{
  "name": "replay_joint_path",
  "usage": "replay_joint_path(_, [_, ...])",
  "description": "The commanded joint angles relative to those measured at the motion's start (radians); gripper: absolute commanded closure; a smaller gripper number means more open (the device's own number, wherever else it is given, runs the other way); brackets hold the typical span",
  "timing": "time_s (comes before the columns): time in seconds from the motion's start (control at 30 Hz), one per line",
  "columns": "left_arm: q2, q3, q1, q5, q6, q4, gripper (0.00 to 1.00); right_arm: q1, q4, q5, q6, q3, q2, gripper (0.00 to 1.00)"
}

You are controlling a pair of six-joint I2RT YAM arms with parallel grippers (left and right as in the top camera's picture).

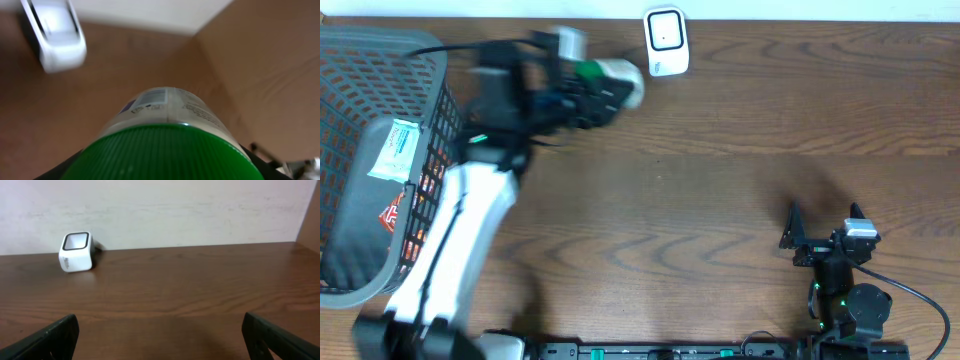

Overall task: Scan the item barcode
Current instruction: 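Carry the bottle toward the scanner and set it on the table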

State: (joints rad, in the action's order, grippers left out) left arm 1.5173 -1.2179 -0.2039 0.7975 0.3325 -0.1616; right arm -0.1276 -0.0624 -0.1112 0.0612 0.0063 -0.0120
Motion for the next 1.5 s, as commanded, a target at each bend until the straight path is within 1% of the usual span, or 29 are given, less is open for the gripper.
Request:
replay_joint_path(0.0, [0.117,-0.012,-0.089,-0.130,-0.073,-0.031,0.32,0.011,-0.003,0.001,0.013,-0.001,0.005,0.01])
replay_joint_path(0.07, [0.177,-0.012,-0.129,-0.172,-0.115,-0.063,0.32,0.011,-0.003,0.001,0.013,-0.001,0.005,0.01])
replay_joint_path(0.13, [0.224,-0.012,-0.166,-0.209,-0.207,-0.095,0.32,0.011,-0.003,0.001,0.013,-0.001,0.005,0.01])
replay_joint_path(0.2, [0.251,-0.012,-0.195,-0.265,-0.311,-0.134,0.32,0.011,-0.003,0.002,0.013,-0.001,0.005,0.01])
replay_joint_path(0.27, [0.265,-0.012,-0.219,-0.322,-0.448,-0.183,0.32,0.011,-0.003,0.001,0.013,-0.001,0.005,0.01])
replay_joint_path(0.33, [0.267,-0.012,-0.240,-0.409,-0.586,-0.244,0.32,0.011,-0.003,0.001,0.013,-0.001,0.005,0.01])
replay_joint_path(0.4, [0.267,-0.012,-0.254,-0.489,-0.684,-0.288,0.32,0.011,-0.003,0.001,0.013,-0.001,0.005,0.01])
replay_joint_path(0.43, [0.267,-0.012,-0.257,-0.522,-0.718,-0.303,0.30,0.011,-0.003,0.001,0.013,-0.001,0.005,0.01])
replay_joint_path(0.47, [0.267,-0.012,-0.258,-0.545,-0.734,-0.310,0.27,0.011,-0.003,0.001,0.013,-0.001,0.005,0.01])
replay_joint_path(0.57, [0.267,-0.012,-0.257,-0.603,-0.768,-0.321,0.26,0.011,-0.003,0.002,0.013,-0.001,0.005,0.01])
replay_joint_path(0.63, [0.267,-0.011,-0.257,-0.612,-0.829,-0.320,0.24,0.011,-0.003,0.001,0.013,-0.001,0.005,0.01])
replay_joint_path(0.7, [0.267,-0.011,-0.258,-0.611,-0.862,-0.319,0.23,0.011,-0.003,0.002,0.013,-0.001,0.005,0.01])
replay_joint_path(0.77, [0.267,-0.011,-0.257,-0.612,-0.883,-0.320,0.23,0.011,-0.003,0.001,0.013,-0.001,0.005,0.01])
replay_joint_path(1.07, [0.267,-0.010,-0.257,-0.608,-0.874,-0.324,0.23,0.011,-0.003,0.001,0.013,-0.001,0.005,0.01])
replay_joint_path(1.17, [0.267,-0.010,-0.257,-0.608,-0.874,-0.323,0.13,0.011,-0.003,0.002,0.012,-0.001,0.005,0.01])
replay_joint_path(1.27, [0.267,-0.010,-0.257,-0.608,-0.849,-0.317,0.07,0.011,-0.003,0.001,0.013,-0.001,0.005,0.01])
replay_joint_path(1.4, [0.232,-0.029,-0.257,-0.608,-0.777,-0.293,0.03,0.011,-0.003,0.001,0.013,-0.001,0.005,0.01])
replay_joint_path(1.43, [0.216,-0.040,-0.257,-0.608,-0.761,-0.290,0.00,0.011,-0.003,0.002,0.012,-0.001,0.005,0.01])
replay_joint_path(1.47, [0.195,-0.056,-0.257,-0.608,-0.743,-0.292,0.02,0.011,-0.003,0.002,0.013,-0.001,0.005,0.01])
